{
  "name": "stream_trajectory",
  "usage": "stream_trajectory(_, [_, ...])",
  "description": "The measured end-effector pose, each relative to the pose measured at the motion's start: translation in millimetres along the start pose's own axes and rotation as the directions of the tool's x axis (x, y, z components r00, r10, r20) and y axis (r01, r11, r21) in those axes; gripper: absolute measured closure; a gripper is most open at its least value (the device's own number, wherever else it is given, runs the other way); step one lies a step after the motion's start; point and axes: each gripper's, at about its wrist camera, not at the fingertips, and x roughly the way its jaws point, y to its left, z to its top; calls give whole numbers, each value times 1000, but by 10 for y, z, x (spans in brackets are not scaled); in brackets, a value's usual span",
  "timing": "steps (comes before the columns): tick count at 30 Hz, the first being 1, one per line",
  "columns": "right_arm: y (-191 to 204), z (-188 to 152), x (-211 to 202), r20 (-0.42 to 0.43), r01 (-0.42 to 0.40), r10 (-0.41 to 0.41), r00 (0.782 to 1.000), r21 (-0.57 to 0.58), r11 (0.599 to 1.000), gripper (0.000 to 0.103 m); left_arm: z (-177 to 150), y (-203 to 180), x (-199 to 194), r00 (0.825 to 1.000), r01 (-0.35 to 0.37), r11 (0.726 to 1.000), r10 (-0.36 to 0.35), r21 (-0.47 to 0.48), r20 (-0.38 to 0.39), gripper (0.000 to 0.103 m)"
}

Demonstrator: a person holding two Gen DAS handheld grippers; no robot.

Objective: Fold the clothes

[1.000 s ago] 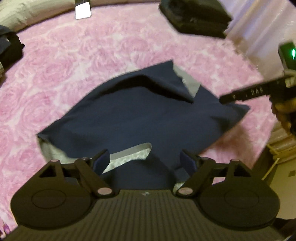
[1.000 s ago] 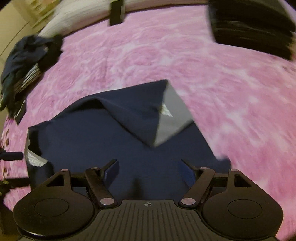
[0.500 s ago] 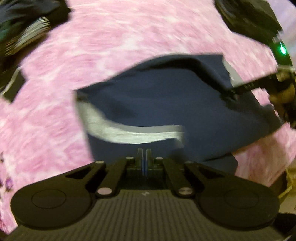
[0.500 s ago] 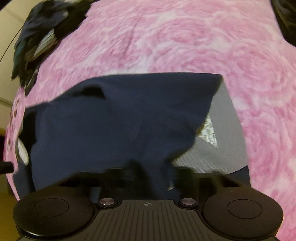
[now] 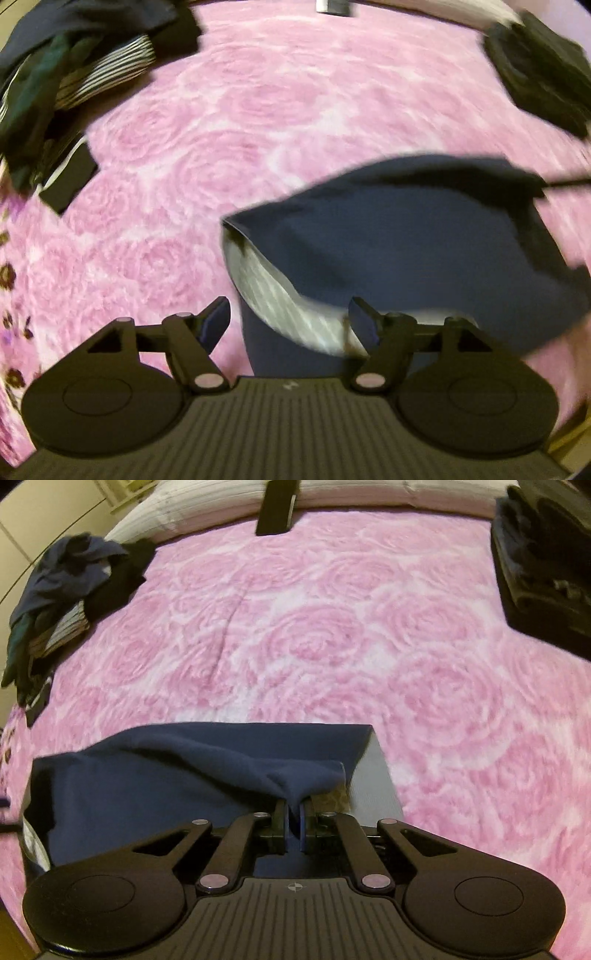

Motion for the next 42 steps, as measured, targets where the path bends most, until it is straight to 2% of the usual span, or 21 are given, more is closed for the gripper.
stream_trajectory(1, [8,-18,15,2,2,-2,1000,-11,1000,92,66,28,90,1000,-20,999,20,-25,-3,36])
stream_trajectory(2, [0,-43,22,3,1,-1,1000,-19,1000,67,128,54,178,999,-45,998,44,-37,-7,37])
stream_trajectory(3, [0,-65,32,4,7,-7,1000,-28,1000,33,181,95,257,998,-66,997,65,-45,-10,37])
stream_trajectory(4, [2,-87,41,7,12,-12,1000,-40,999,28,227,137,329,997,-76,996,75,-53,-16,38])
stream_trajectory(7, [37,-144,73,2,21,-21,1000,-141,990,28,309,262,495,998,-44,996,41,-72,-48,64])
stream_trajectory(9, [83,-185,120,-11,23,-27,1000,-243,970,28,345,330,542,998,-16,997,11,-73,-67,92])
stream_trajectory(10, [111,-209,148,-14,25,-31,999,-294,955,28,356,355,529,998,-3,997,-2,-71,-67,94])
stream_trajectory(12, [206,-259,197,9,59,-61,998,-441,896,28,367,391,458,998,25,998,-28,-56,-53,98])
stream_trajectory(14, [230,-256,222,56,84,-64,996,-506,859,28,363,393,382,998,43,999,-44,-28,-37,100])
stream_trajectory(19, [141,-75,311,79,40,-2,997,-475,879,28,376,320,289,998,55,997,-53,60,-21,101])
stream_trajectory(20, [98,-20,322,72,18,15,997,-444,896,28,377,308,283,998,54,996,-52,72,-22,101])
stream_trajectory(23, [-154,174,297,21,-103,109,994,-207,973,28,374,289,271,999,50,994,-48,94,-24,101])
stream_trajectory(25, [-349,227,347,-57,-169,167,984,-33,985,28,358,280,270,999,45,994,-42,97,-29,101])
stream_trajectory(27, [-505,233,395,-108,-241,251,962,104,965,28,342,270,268,999,40,994,-36,100,-33,101])
stream_trajectory(29, [-594,217,462,-148,-355,382,912,178,918,28,326,260,266,999,34,994,-31,103,-38,101])
stream_trajectory(30, [-598,223,477,-161,-403,430,888,174,898,28,317,259,267,999,32,994,-28,103,-41,101])
stream_trajectory(32, [-554,229,524,-231,-511,534,813,156,845,28,299,267,273,999,28,995,-24,94,-47,101])
stream_trajectory(34, [-499,213,599,-332,-566,581,743,151,811,28,284,272,280,998,24,996,-19,88,-54,101])
stream_trajectory(35, [-495,214,619,-346,-563,573,743,137,815,28,282,269,287,998,21,996,-16,87,-57,101])
stream_trajectory(40, [-816,294,688,-185,-502,554,812,263,824,28,302,235,319,998,10,996,-4,88,-67,101])
stream_trajectory(42, [-919,315,670,-109,-503,556,824,310,807,28,315,222,324,998,7,996,0,91,-70,101])
